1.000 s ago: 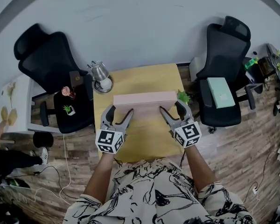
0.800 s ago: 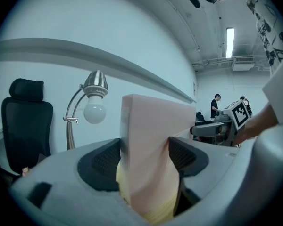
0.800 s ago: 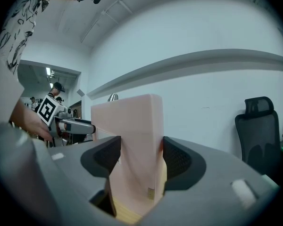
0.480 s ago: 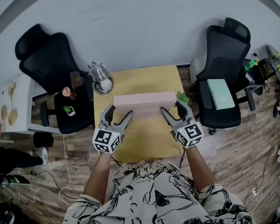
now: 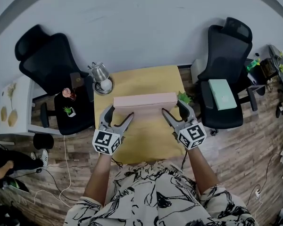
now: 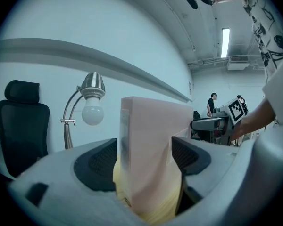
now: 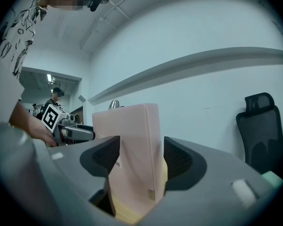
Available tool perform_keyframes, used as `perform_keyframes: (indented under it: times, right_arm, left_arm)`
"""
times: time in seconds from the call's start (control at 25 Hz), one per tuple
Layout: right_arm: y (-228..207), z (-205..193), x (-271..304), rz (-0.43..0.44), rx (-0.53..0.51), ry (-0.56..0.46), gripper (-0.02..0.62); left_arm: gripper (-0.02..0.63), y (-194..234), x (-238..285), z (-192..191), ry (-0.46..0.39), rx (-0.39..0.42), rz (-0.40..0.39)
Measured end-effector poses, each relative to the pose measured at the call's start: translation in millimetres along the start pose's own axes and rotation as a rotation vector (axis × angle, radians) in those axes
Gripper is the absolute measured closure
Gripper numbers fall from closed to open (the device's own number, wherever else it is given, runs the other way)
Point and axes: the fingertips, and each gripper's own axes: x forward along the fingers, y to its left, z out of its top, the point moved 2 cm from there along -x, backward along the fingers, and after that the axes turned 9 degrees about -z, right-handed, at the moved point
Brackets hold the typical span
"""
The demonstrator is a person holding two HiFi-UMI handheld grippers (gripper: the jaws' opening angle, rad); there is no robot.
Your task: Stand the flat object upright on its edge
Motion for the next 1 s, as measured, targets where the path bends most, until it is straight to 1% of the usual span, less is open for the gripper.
perform_keyframes:
  times: [0.28, 0.4, 0.6, 0.72, 0.88, 1.0]
  right_arm:
    - [3.0, 3.1, -3.5, 0.008, -0.015, -0.01, 0.281]
    - [2.1, 8.1, -4.3, 0.005, -0.006, -0.025, 0.273]
    - [-3.1, 11.8, -14.2, -0.019, 0.026, -0.035, 0.273]
    - [-5.1, 13.4, -25.0, -0.042, 0.005, -0.035, 0.273]
    - [-8.0, 23.2, -38.9, -0.047, -0.005, -0.048, 0.285]
    - [-10.7, 30.1, -47.2, -0.063, -0.01, -0.041, 0.334]
  left_arm:
    - [0.227, -3.2, -1.9, 0.5, -0.002, -0.003, -0.004]
    - [0.227, -2.7, -4.8, 2.4, -0.01, -0.003, -0.004]
    - [0.227, -1.1, -11.3, 2.9, -0.017, -0.029, -0.013]
    - [0.229, -1.2, -18.7, 5.1, -0.024, -0.022, -0.004]
    - [0.246, -2.5, -27.9, 8.1, -0.034, -0.025, -0.004]
    - [0.271, 1.3, -39.6, 15.2, -0.055, -0.016, 0.042]
